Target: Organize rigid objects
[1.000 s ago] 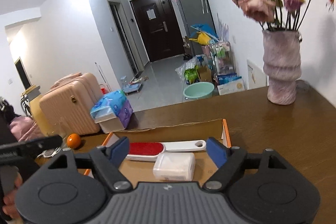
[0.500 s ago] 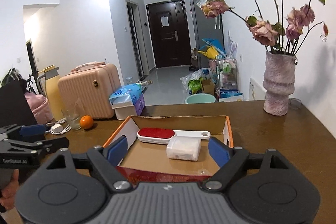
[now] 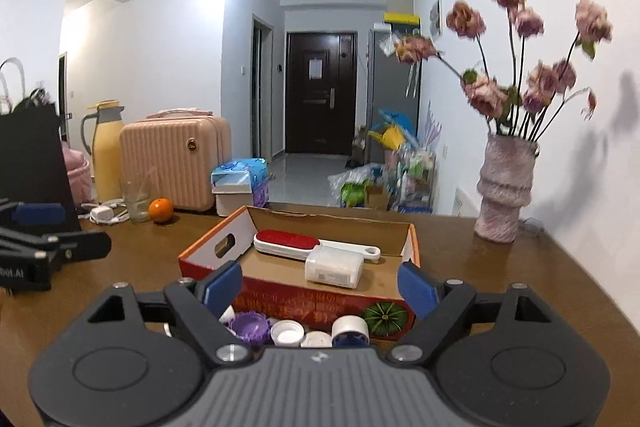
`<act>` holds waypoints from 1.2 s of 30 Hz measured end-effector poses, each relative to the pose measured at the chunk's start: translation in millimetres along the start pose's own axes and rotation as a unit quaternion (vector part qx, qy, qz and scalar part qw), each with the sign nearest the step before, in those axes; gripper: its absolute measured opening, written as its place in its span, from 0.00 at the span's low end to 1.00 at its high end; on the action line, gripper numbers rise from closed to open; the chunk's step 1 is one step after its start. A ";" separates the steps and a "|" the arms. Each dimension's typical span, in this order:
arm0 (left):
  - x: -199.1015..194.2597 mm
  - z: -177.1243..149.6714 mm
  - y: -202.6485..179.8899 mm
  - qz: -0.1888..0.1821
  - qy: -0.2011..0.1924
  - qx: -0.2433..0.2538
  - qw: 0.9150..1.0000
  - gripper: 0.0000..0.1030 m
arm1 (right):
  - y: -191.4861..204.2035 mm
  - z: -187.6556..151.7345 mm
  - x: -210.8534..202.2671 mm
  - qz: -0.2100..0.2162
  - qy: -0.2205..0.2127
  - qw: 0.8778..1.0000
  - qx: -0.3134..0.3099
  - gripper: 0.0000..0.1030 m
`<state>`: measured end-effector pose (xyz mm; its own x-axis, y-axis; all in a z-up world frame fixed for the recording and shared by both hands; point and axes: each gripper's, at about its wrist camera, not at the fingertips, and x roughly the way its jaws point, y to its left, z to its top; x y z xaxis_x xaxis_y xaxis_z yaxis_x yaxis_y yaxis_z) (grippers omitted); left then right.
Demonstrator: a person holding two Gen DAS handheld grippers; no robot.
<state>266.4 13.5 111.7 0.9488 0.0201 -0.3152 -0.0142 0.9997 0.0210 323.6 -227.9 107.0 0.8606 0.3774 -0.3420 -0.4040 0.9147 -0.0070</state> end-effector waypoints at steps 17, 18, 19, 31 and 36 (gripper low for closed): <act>-111.2 -107.9 -0.1 0.024 -0.057 0.025 0.998 1.00 | 43.0 -118.9 -109.3 -0.037 -0.043 0.998 0.038 0.92; -112.5 -111.1 1.9 0.020 -0.048 0.020 0.998 1.00 | 44.1 -123.4 -112.6 -0.037 -0.038 0.998 0.039 0.92; -112.2 -114.1 3.6 0.012 -0.039 0.014 0.999 1.00 | 45.7 -126.9 -114.7 -0.038 -0.032 0.998 0.038 0.92; -77.7 -132.0 14.5 0.001 0.019 -0.008 1.000 1.00 | 48.7 -139.5 -89.7 -0.062 0.008 0.998 0.028 0.92; -55.0 -133.8 15.5 0.002 0.039 -0.010 0.999 1.00 | 41.4 -141.4 -68.1 -0.068 0.026 0.997 0.033 0.92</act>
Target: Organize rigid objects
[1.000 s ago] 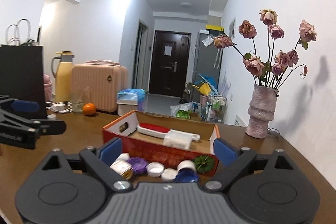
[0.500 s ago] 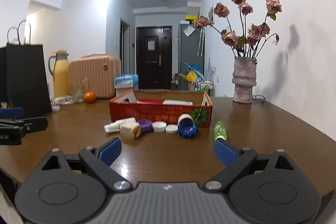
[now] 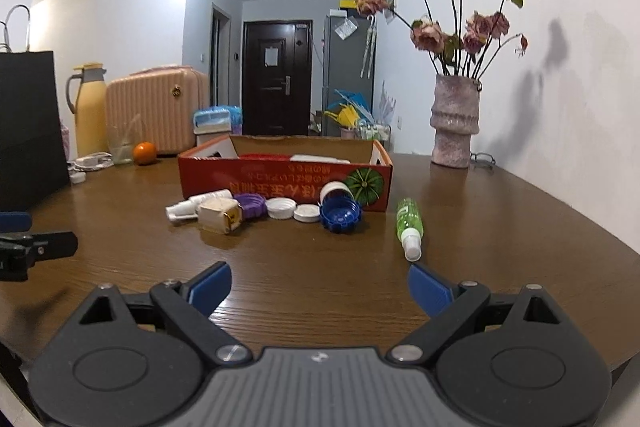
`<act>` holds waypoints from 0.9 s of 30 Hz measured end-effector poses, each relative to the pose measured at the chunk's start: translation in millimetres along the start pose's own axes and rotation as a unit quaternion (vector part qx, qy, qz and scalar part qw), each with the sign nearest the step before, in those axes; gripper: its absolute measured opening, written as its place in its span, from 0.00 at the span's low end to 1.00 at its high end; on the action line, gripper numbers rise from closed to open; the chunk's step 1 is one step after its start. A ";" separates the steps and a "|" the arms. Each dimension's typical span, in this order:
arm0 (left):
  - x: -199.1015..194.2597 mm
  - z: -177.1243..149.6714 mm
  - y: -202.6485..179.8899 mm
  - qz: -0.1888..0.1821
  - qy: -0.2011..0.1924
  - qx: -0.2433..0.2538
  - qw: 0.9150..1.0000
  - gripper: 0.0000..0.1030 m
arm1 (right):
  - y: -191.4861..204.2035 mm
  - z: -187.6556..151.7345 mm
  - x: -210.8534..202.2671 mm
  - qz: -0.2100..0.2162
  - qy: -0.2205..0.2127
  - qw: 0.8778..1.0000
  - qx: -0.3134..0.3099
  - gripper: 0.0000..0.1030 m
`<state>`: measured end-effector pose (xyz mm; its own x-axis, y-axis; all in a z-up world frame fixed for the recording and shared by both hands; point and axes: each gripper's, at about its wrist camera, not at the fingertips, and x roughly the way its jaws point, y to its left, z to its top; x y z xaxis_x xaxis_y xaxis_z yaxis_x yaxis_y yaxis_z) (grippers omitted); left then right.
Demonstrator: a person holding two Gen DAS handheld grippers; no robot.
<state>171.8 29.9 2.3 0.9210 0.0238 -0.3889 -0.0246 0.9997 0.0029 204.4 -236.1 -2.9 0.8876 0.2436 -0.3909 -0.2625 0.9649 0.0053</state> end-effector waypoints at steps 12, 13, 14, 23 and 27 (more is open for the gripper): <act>94.2 37.3 -17.3 -0.047 0.045 0.007 0.998 1.00 | -15.5 24.3 69.2 0.010 0.022 1.000 -0.006 0.86; 105.5 41.8 -21.6 -0.057 0.044 0.010 0.997 1.00 | -18.5 27.1 75.5 0.008 0.022 1.000 -0.006 0.86; 115.6 46.0 -25.3 -0.062 0.047 0.013 0.997 0.99 | -22.4 30.3 82.0 0.005 0.023 1.000 -0.008 0.85; 190.4 69.4 -49.8 -0.058 0.082 0.031 0.994 0.77 | -72.5 54.1 144.6 -0.043 0.060 0.997 -0.019 0.83; 205.6 65.2 -50.7 -0.062 0.098 0.020 0.993 0.77 | -84.7 56.8 165.9 -0.047 0.069 0.996 -0.020 0.81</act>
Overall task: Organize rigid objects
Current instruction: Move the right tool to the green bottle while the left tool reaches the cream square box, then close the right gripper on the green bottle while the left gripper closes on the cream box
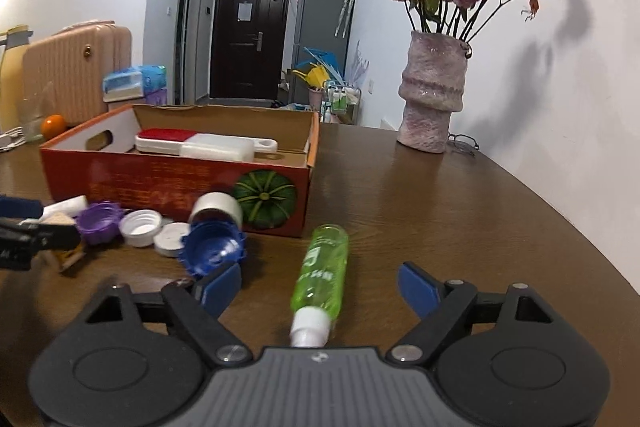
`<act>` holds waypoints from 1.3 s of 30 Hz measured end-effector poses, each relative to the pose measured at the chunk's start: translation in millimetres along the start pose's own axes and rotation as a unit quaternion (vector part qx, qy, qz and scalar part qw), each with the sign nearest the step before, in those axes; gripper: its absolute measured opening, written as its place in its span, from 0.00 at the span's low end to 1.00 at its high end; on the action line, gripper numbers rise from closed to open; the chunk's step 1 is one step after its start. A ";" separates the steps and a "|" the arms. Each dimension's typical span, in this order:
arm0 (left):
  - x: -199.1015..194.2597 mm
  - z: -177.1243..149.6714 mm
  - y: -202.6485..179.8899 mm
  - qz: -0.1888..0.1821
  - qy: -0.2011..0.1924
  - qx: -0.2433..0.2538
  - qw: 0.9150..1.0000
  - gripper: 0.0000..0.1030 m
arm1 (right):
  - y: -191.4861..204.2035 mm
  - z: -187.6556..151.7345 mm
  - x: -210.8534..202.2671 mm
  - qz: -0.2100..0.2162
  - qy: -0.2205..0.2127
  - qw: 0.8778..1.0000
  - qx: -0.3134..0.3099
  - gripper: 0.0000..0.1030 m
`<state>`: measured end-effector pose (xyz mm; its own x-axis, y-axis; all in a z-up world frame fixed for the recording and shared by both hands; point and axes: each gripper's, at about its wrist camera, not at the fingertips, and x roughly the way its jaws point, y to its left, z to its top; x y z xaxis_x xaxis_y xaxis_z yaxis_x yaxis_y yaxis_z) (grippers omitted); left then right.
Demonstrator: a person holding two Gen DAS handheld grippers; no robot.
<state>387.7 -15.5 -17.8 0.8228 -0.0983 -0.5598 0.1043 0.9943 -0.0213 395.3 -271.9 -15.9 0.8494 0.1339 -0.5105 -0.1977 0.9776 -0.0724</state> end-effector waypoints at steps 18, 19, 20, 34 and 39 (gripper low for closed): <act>6.8 -4.5 -3.1 0.013 0.002 -0.005 1.000 0.49 | -13.5 -0.4 55.7 0.043 0.066 0.996 0.046 0.37; 2.8 -5.4 -3.0 0.010 0.000 -0.010 1.000 0.49 | -14.1 -0.5 56.2 0.044 0.065 0.996 0.049 0.34; -3.2 -7.2 -3.3 0.004 -0.005 -0.012 1.000 0.49 | -14.4 -0.3 55.9 0.042 0.066 0.996 0.049 0.30; -113.8 -52.4 -2.1 0.013 -0.045 -0.043 0.998 0.48 | 7.2 -31.8 -12.9 0.070 0.042 0.994 0.078 0.30; -150.3 -62.7 5.6 0.029 -0.067 -0.044 0.996 0.48 | 17.9 -46.5 -54.6 0.078 0.016 0.992 0.098 0.30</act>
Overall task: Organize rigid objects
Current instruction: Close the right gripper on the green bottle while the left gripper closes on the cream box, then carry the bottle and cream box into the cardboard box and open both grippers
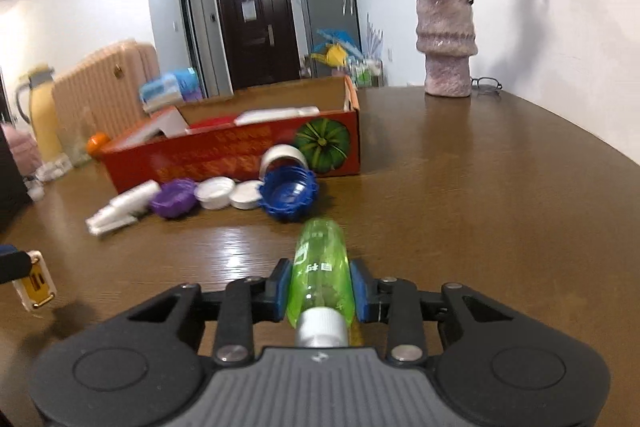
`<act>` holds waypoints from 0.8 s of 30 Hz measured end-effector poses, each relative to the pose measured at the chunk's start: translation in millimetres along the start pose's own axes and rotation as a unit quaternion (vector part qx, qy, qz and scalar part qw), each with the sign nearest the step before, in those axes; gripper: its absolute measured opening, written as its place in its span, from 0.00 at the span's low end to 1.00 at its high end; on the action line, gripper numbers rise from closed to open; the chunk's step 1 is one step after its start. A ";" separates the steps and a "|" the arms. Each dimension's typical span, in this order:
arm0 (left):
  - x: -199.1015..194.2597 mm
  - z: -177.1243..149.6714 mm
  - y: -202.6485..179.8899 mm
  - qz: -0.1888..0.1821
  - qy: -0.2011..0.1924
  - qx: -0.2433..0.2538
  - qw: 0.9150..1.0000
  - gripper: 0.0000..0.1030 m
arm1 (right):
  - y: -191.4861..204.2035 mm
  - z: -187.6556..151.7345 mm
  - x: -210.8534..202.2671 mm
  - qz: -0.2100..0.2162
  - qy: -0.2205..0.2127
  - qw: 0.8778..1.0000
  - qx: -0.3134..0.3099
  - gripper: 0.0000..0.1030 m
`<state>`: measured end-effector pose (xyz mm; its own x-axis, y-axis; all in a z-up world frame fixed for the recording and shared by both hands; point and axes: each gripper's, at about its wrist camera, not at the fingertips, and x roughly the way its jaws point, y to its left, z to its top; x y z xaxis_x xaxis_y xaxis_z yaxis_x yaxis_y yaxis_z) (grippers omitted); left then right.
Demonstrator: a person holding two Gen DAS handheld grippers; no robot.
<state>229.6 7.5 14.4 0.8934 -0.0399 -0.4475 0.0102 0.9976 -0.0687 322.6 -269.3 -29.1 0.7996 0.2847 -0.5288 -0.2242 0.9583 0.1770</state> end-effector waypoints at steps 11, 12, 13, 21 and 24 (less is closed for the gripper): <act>-37.0 -4.8 12.1 -0.002 -0.023 0.002 1.000 0.48 | 25.2 -13.8 -37.9 -0.011 0.000 1.000 -0.025 0.29; -38.4 -6.1 12.4 -0.004 -0.023 0.003 1.000 0.48 | 29.7 -16.3 -36.5 -0.019 0.011 0.999 -0.041 0.29; -39.1 -7.5 12.4 -0.006 -0.022 0.005 1.000 0.48 | 34.4 -20.1 -35.7 -0.025 0.023 0.998 -0.058 0.29; -30.7 -17.6 12.0 -0.017 -0.005 0.012 1.000 0.48 | 43.3 -19.9 -29.1 -0.037 0.039 0.995 -0.079 0.30; -28.3 -17.6 13.0 -0.017 -0.004 0.013 1.000 0.48 | 42.2 -17.7 -15.6 -0.036 0.050 0.995 -0.073 0.30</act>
<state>196.5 20.6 10.4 0.8961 -0.0739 -0.4377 0.0527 0.9968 -0.0603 290.9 -232.9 -28.1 0.7587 0.2092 -0.6169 -0.2531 0.9673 0.0168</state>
